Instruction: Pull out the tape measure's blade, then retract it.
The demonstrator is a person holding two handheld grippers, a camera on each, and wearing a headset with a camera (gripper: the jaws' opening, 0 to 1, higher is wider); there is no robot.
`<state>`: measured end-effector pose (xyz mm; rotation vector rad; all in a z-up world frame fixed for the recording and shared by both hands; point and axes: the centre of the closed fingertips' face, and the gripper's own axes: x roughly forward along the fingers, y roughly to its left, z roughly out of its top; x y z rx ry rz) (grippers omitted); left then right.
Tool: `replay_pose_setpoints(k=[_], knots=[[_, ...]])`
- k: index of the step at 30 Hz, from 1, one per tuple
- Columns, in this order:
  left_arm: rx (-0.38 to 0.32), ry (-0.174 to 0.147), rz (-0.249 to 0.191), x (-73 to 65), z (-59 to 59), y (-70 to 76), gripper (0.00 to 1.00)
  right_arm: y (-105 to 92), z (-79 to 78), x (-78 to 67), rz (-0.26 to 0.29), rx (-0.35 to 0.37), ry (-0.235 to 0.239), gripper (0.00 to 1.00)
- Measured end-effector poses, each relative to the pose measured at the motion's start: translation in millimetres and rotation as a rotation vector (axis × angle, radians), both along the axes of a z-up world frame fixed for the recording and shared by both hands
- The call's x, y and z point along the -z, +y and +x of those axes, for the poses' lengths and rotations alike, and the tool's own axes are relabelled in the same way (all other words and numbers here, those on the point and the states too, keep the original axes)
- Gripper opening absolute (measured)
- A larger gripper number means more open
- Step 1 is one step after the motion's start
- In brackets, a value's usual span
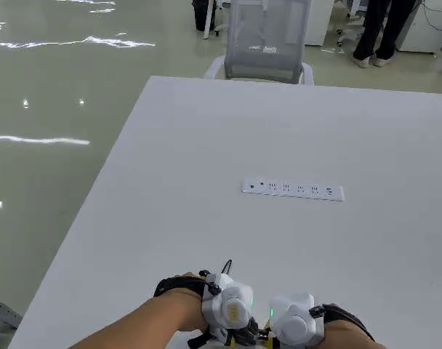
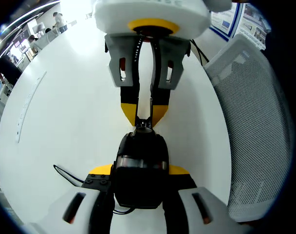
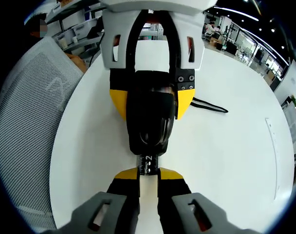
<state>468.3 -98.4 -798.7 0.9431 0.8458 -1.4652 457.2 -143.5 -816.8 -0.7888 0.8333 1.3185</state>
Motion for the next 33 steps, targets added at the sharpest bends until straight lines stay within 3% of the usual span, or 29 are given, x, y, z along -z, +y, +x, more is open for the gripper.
replay_pose_setpoints(k=[19, 33], knots=[[-0.008, -0.005, 0.002, 0.0, -0.4, -0.3, 0.34, -10.4, -0.5, 2.6, -0.016, 0.006, -0.003, 0.11], [-0.022, 0.011, -0.012, -0.1, 0.6, -2.4, 0.35, -20.9, -1.6, 4.9, -0.021, 0.009, 0.000, 0.11]])
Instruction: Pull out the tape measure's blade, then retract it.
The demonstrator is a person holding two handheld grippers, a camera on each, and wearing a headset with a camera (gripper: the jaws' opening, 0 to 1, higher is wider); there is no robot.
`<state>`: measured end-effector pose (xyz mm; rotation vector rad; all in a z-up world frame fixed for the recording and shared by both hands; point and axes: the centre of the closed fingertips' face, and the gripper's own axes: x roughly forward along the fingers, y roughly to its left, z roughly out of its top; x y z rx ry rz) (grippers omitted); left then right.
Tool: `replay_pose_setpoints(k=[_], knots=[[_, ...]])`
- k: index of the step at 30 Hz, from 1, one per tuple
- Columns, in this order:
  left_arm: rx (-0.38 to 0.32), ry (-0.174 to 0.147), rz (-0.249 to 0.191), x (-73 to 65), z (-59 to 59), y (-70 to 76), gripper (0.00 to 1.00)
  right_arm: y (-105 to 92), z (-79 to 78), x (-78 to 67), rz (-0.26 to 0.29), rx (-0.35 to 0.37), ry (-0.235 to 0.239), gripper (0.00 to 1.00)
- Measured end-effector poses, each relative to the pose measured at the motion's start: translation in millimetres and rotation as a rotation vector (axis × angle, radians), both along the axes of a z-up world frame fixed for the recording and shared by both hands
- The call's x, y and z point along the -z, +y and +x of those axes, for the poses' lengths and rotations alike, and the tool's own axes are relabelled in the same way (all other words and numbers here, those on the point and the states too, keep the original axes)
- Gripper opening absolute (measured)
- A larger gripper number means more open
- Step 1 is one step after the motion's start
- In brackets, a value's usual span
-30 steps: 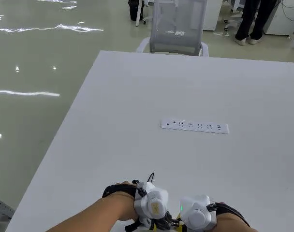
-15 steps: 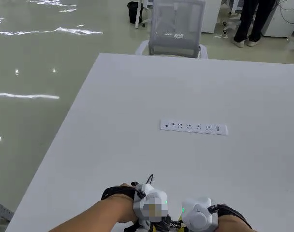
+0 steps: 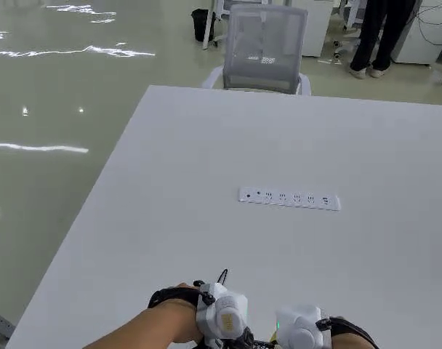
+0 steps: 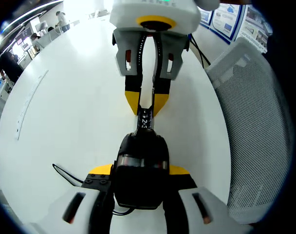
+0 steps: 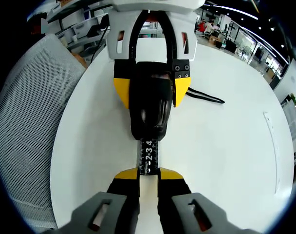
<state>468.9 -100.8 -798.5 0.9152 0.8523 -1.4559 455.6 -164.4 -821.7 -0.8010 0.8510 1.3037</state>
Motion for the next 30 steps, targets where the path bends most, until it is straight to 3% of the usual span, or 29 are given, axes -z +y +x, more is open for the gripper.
replay_pose_setpoints(k=[30], knots=[[-0.010, 0.006, -0.008, -0.2, -0.4, -0.5, 0.35, -18.0, -4.3, -4.7, -0.017, -0.006, 0.010, 0.11]])
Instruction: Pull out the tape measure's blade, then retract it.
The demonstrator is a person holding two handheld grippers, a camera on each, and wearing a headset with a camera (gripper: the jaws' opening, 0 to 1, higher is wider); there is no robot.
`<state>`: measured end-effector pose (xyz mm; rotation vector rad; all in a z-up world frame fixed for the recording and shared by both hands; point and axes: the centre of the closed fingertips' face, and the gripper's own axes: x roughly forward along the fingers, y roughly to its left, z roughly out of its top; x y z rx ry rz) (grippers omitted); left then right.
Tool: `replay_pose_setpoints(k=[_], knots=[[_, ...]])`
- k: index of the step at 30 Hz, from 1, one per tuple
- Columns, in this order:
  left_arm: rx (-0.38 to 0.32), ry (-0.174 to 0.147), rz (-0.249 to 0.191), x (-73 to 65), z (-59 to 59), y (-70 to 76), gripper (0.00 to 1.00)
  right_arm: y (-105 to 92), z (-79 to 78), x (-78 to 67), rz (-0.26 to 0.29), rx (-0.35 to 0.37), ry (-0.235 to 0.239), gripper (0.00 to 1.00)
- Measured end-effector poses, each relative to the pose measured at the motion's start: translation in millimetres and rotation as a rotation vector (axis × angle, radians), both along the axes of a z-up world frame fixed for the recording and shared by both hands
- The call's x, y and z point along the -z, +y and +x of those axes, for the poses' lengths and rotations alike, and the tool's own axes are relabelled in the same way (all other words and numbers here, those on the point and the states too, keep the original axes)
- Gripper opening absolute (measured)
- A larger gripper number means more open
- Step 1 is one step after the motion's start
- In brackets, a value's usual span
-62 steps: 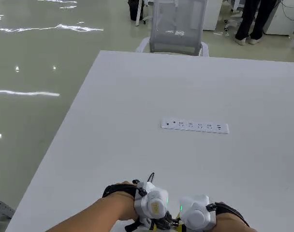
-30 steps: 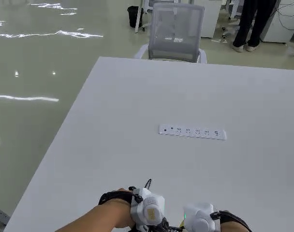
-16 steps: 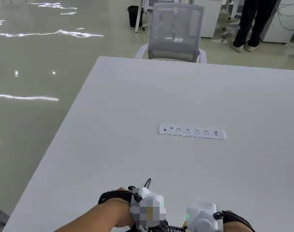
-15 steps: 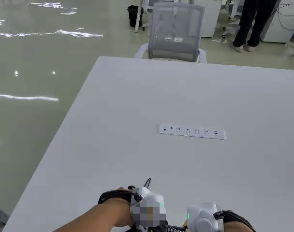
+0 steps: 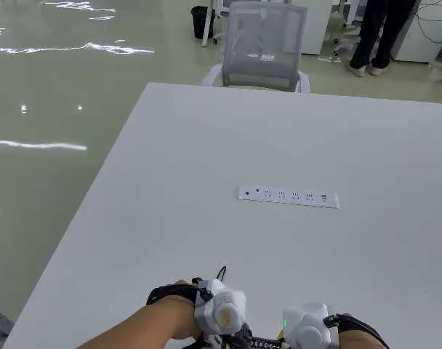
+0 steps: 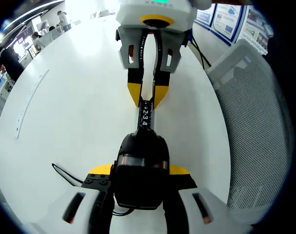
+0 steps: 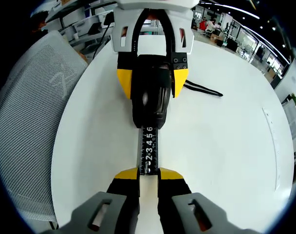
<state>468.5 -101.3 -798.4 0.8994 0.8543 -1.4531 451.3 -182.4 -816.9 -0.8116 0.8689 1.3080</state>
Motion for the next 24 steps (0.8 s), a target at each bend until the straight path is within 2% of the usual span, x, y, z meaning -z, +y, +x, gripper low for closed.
replay_pose_setpoints(k=[24], knots=[[-0.006, 0.005, 0.001, 0.1, 0.6, 0.5, 0.35, -14.7, -1.9, -1.2, -0.014, 0.003, 0.004, 0.11]])
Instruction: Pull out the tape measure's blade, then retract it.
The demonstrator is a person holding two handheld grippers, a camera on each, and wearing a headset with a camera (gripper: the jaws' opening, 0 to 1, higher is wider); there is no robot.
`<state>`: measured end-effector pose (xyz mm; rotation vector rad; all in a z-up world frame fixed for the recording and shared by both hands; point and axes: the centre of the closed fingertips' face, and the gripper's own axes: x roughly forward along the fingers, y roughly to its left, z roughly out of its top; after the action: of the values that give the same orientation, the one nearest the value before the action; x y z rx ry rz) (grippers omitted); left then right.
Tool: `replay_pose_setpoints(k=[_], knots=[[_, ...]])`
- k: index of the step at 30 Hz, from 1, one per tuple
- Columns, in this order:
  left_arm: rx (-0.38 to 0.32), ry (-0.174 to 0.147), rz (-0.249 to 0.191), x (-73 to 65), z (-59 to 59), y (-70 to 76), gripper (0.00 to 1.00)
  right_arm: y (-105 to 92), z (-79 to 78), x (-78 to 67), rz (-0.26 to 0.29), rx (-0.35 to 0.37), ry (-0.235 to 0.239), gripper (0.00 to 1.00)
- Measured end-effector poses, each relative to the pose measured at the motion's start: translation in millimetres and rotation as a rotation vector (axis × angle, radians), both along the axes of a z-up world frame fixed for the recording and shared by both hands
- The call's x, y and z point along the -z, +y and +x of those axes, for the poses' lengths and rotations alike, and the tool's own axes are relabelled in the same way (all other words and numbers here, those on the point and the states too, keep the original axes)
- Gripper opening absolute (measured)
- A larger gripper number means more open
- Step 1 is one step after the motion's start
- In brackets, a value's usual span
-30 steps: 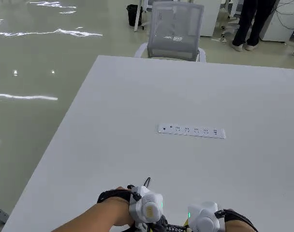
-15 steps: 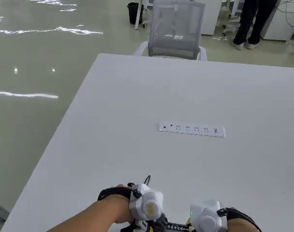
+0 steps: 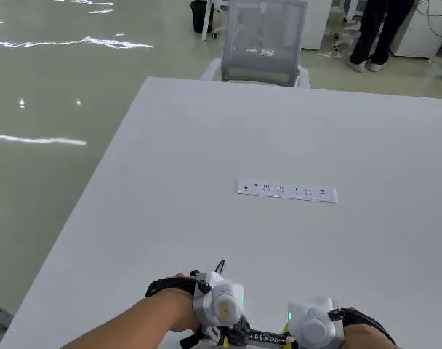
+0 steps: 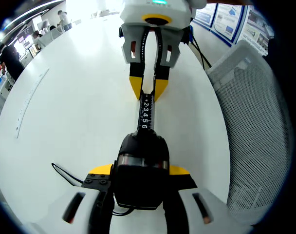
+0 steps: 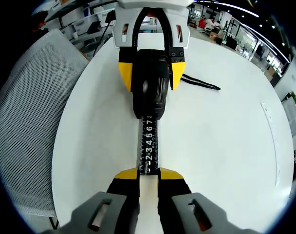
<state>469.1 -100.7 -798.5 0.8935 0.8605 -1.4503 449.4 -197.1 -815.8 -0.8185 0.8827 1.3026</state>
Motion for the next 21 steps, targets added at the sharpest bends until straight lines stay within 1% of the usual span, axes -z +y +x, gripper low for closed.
replay_pose_setpoints(k=[21], knots=[[-0.005, 0.000, -0.005, 1.0, -0.9, -0.9, 0.35, -10.8, -1.7, 1.4, -0.005, 0.009, 0.000, 0.11]])
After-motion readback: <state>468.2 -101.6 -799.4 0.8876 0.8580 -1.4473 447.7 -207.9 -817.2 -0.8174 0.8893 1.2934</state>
